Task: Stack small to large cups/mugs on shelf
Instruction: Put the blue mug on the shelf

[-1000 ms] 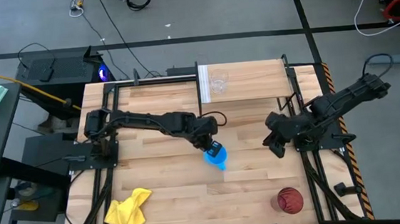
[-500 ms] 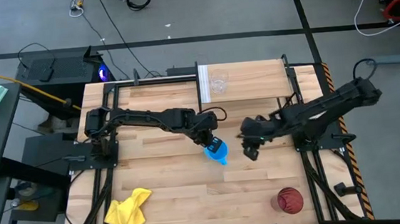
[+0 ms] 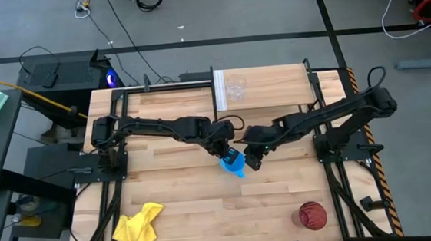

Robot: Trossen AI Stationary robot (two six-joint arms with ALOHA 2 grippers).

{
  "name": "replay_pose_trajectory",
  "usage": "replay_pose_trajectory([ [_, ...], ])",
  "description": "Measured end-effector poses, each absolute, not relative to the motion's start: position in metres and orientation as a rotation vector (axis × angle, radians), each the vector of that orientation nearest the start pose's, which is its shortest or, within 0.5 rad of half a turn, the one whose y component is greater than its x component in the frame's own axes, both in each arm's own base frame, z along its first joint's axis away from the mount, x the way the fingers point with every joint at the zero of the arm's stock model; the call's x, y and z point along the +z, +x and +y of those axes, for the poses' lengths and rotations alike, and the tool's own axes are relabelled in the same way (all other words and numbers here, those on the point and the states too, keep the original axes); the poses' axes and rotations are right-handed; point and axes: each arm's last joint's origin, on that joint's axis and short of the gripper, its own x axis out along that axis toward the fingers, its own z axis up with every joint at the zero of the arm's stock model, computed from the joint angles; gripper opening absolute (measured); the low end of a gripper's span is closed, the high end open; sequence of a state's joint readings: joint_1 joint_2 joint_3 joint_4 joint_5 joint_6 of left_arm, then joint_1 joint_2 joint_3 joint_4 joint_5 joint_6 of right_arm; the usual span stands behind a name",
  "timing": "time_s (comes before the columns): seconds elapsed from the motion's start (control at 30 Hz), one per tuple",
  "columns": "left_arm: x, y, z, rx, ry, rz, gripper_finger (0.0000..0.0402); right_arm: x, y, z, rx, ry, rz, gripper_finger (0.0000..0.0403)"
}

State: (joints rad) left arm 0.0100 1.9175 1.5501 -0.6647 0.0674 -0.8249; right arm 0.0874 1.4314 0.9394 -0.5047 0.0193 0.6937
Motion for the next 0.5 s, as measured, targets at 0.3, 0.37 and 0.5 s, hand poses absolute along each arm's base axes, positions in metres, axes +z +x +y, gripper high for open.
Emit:
replay_pose_trajectory([
  [0.3, 0.237, 0.409, 0.005, 0.374, -0.766, 0.993, 0.0009, 0.207, 0.292, 0.025, -0.297, 0.6, 0.966, 0.0138],
  [0.37, 0.237, 0.409, 0.005, 0.375, -0.766, 0.992, 0.0015, 0.203, 0.293, 0.025, -0.312, 0.592, 0.977, 0.0136],
  [0.5, 0.237, 0.409, 0.005, 0.375, -0.766, 0.992, 0.0011, 0.194, 0.297, 0.025, -0.325, 0.585, 0.997, 0.0133],
])
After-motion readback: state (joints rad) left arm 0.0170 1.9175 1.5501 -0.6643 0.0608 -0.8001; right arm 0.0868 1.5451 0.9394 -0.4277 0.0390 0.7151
